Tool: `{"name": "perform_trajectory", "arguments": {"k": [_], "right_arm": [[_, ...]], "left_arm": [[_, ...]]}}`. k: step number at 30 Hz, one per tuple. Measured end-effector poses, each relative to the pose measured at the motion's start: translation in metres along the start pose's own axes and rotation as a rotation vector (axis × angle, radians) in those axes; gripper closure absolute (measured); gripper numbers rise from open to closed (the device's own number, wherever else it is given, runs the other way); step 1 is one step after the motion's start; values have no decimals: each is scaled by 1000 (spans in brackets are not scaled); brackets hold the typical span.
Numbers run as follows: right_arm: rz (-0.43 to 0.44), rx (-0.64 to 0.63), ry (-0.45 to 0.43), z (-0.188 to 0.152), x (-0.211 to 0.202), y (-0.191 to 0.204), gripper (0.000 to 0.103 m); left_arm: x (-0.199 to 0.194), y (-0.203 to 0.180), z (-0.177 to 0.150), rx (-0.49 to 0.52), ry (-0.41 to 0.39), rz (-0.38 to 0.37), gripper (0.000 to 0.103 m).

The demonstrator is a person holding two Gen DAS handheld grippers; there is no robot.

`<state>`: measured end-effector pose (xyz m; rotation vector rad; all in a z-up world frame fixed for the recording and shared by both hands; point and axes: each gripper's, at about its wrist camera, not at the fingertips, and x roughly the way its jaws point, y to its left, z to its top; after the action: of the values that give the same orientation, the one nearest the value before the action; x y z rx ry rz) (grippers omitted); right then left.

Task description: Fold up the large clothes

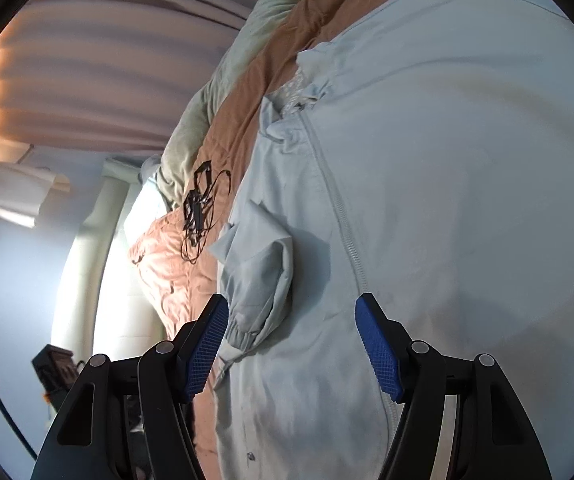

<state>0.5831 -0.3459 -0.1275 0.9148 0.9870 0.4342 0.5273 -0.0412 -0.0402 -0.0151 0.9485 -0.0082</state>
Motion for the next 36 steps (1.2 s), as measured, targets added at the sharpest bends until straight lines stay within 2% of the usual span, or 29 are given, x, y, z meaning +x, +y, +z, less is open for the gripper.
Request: {"name": "perform_trajectory", "arguments": {"k": [3, 4, 6, 8, 10, 14, 18, 19, 21, 24, 29, 33, 36], "right_arm": [[-13, -64, -11, -4, 1, 10, 36], [-21, -92, -16, -5, 2, 16, 36], [-19, -134, -14, -7, 5, 26, 36], [-7, -175, -19, -11, 6, 37, 36], [-27, -235, -35, -16, 8, 50, 36], [-73, -352, -28, -28, 21, 72, 36], [-126, -469, 11, -45, 45, 91, 37], [-137, -496, 19, -49, 50, 95, 37], [-157, -555, 37, -60, 62, 105, 37], [-221, -650, 66, -72, 85, 122, 37], [-286, -731, 91, -86, 116, 138, 35], [-358, -784, 131, -93, 148, 144, 35], [-391, -819, 161, -97, 171, 148, 35]], "left_arm": [[-11, 13, -6, -10, -41, 44, 11], [-15, 17, -10, -19, -65, 53, 18], [-18, 30, -20, -75, -109, 46, 22], [-9, 41, -26, -125, -110, 32, 51], [8, 53, -28, -157, -92, 28, 62], [30, 77, -33, -247, -91, -6, 62], [42, 96, -45, -296, -80, -22, 62], [42, 103, -44, -316, -71, -48, 62], [34, 115, -40, -346, -100, -115, 62], [32, 132, -40, -370, -139, -137, 62], [55, 158, -48, -436, -83, -116, 62], [70, 181, -53, -552, -38, -212, 62], [70, 192, -56, -554, -32, -153, 62]]}}
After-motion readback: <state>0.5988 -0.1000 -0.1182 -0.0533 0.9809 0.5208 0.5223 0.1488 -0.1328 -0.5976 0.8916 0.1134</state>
